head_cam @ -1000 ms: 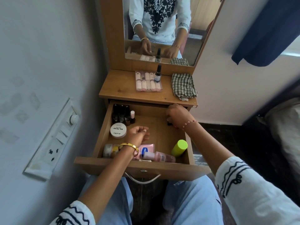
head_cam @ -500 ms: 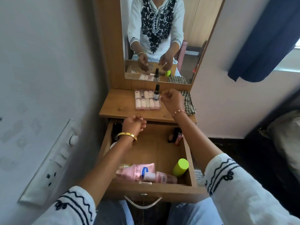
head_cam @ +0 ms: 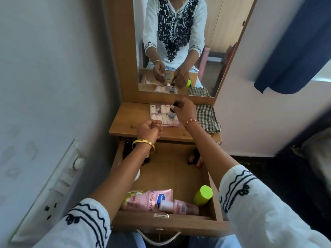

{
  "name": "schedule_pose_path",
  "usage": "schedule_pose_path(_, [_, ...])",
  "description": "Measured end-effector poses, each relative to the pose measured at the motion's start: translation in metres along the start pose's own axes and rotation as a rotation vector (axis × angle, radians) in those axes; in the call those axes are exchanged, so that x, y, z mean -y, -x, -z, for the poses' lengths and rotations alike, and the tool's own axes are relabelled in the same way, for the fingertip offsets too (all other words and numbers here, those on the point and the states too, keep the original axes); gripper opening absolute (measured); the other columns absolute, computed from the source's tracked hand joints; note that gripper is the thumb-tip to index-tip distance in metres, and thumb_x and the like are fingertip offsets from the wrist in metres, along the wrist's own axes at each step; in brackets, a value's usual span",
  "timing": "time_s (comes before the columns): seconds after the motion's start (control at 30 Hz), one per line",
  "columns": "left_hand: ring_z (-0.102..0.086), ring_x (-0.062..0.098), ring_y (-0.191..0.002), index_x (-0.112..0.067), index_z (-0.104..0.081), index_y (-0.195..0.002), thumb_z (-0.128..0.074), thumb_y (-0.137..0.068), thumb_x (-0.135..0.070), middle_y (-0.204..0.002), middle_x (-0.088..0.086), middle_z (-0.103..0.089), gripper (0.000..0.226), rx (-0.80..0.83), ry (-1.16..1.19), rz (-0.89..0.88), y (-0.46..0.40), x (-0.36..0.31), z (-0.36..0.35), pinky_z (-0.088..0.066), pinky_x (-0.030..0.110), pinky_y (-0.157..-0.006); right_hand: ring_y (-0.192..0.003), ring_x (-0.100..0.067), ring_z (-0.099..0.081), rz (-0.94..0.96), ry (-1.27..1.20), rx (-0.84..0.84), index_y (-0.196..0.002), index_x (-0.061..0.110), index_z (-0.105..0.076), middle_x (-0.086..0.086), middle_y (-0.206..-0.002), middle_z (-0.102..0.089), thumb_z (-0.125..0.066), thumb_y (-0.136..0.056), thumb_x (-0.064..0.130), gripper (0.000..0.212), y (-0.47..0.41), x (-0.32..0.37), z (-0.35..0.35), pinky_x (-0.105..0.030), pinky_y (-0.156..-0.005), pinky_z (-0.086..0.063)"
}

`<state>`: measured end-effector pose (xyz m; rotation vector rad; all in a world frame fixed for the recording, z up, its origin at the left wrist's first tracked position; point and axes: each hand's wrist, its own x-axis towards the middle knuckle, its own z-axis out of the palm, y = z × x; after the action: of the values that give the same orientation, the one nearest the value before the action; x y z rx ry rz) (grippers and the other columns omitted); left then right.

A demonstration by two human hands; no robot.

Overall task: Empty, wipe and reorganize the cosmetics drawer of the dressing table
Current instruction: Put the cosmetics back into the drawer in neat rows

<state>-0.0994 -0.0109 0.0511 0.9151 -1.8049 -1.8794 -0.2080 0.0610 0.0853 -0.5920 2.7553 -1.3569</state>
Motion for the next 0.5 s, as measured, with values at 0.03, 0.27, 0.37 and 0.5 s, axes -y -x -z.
schedule_pose_path(0.03, [-0.062,0.017,-0.079,-0.006,-0.06,-0.105,-0.047,-0.093,-0.006,-0.083,0.003,-0.063,0.018,-0.002,0.016,0.004,0.001,0.001,-0.001,-0.052,0.025,-0.071,-0.08,-0.021,-0.054,-0.007,-0.015,0.001,-0.087,0.007,-0.055,-0.008,-0.083,-0.06,-0.062,-0.086,0.013,0.009,0.004,-0.001,0.001,-0.023,-0.057,-0.038])
schedule_pose_path(0.27, [-0.058,0.016,-0.066,-0.01,-0.054,-0.099,-0.042,-0.097,-0.02,-0.078,0.006,-0.058,0.015,0.041,0.287,0.183,0.028,0.002,-0.006,-0.056,0.026,-0.052,-0.078,-0.02,-0.065,-0.086,-0.465,0.224,-0.107,-0.003,-0.054,-0.015,-0.096,-0.065,-0.058,-0.087,-0.001,0.02,0.056,-0.01,0.017,-0.022,-0.065,-0.057])
schedule_pose_path(0.37, [-0.06,0.018,-0.061,-0.006,-0.053,-0.095,-0.046,-0.096,-0.015,-0.08,0.01,-0.058,0.012,0.08,0.356,0.26,0.041,0.008,-0.007,-0.056,0.026,-0.049,-0.073,-0.016,-0.064,-0.069,-0.452,0.283,-0.093,0.009,-0.051,-0.009,-0.086,-0.063,-0.058,-0.085,-0.004,0.017,0.076,-0.017,0.023,-0.024,-0.064,-0.058])
schedule_pose_path(0.5, [-0.063,0.011,-0.045,-0.007,-0.055,-0.092,-0.047,-0.095,-0.012,-0.077,0.011,-0.059,0.01,0.124,0.36,0.288,0.059,0.025,-0.005,-0.055,0.023,-0.048,-0.078,-0.024,-0.067,-0.004,-0.289,0.324,-0.084,0.015,-0.054,-0.017,-0.093,-0.065,-0.064,-0.082,-0.001,0.019,0.092,-0.025,0.037,-0.026,-0.064,-0.058])
